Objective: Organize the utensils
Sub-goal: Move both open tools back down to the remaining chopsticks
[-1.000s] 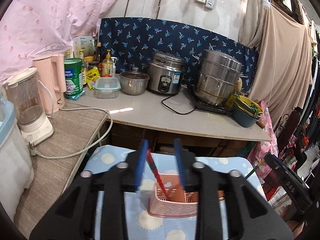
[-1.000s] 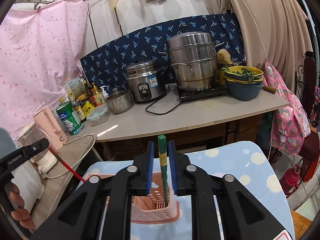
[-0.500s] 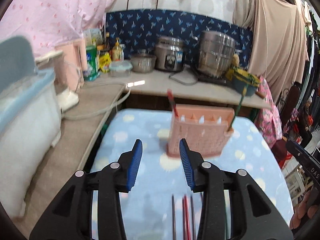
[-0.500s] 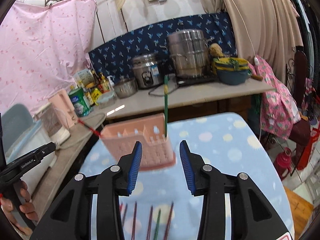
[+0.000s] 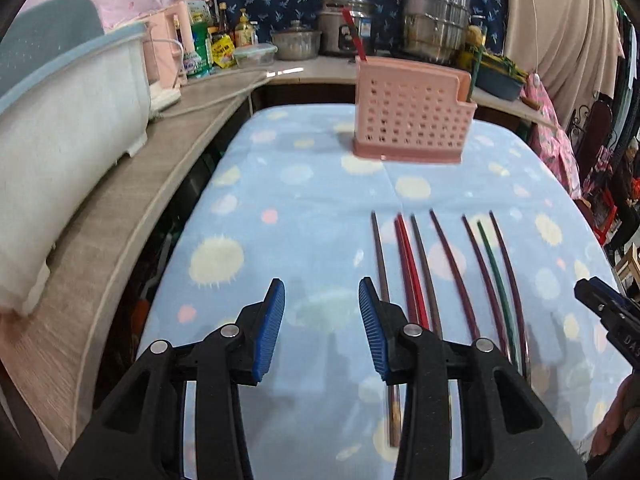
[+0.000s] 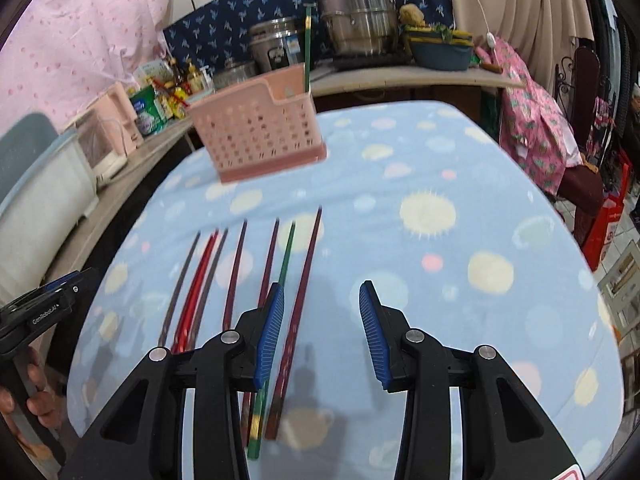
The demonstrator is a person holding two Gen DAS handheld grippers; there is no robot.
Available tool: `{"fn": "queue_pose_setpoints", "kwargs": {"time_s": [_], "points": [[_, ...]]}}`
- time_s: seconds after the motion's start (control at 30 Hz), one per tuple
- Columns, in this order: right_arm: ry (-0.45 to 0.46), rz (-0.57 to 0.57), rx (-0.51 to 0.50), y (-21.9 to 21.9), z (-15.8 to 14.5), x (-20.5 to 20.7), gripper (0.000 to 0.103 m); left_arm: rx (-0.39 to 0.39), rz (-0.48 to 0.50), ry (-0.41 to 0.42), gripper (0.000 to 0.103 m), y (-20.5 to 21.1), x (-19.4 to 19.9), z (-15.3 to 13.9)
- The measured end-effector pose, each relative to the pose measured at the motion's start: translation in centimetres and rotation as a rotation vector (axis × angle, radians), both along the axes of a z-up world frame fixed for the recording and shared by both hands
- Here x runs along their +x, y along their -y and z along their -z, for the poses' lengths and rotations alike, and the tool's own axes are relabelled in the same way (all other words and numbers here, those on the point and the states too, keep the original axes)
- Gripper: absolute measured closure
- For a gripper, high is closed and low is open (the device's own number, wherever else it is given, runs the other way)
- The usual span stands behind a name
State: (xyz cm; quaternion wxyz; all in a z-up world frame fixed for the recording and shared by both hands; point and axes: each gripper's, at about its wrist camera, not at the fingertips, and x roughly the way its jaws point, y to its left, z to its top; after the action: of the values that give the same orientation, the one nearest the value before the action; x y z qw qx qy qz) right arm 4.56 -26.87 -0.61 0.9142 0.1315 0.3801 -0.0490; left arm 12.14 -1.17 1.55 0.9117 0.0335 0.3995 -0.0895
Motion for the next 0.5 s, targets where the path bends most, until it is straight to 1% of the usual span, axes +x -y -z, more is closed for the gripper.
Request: {"fn": "queue_pose_setpoints", "kwargs": {"time_s": [0.13, 0.23, 0.43, 0.5], "points": [[-0.028, -0.033, -0.030, -1.7, 1.7, -1.1, 0.065, 0.002, 0.008, -0.045, 0.066, 0.0, -1.3, 1.7], [-0.051, -0.059, -0.048, -3.0, 2.8, -1.4, 0.065, 0.010, 0.015, -0.059, 0.066, 0.1, -2.0, 2.4], [-0.074, -0.070, -0.054, -4.2, 3.9, -1.5, 0.066, 0.001, 0.017, -0.097, 0.066, 0.0, -2.6, 3.3], [-0.078, -0.069, -0.061, -4.4, 4.2, -1.6, 0.068, -0.002, 0.018, -0.102, 0.066, 0.0, -2.8, 3.5]]}}
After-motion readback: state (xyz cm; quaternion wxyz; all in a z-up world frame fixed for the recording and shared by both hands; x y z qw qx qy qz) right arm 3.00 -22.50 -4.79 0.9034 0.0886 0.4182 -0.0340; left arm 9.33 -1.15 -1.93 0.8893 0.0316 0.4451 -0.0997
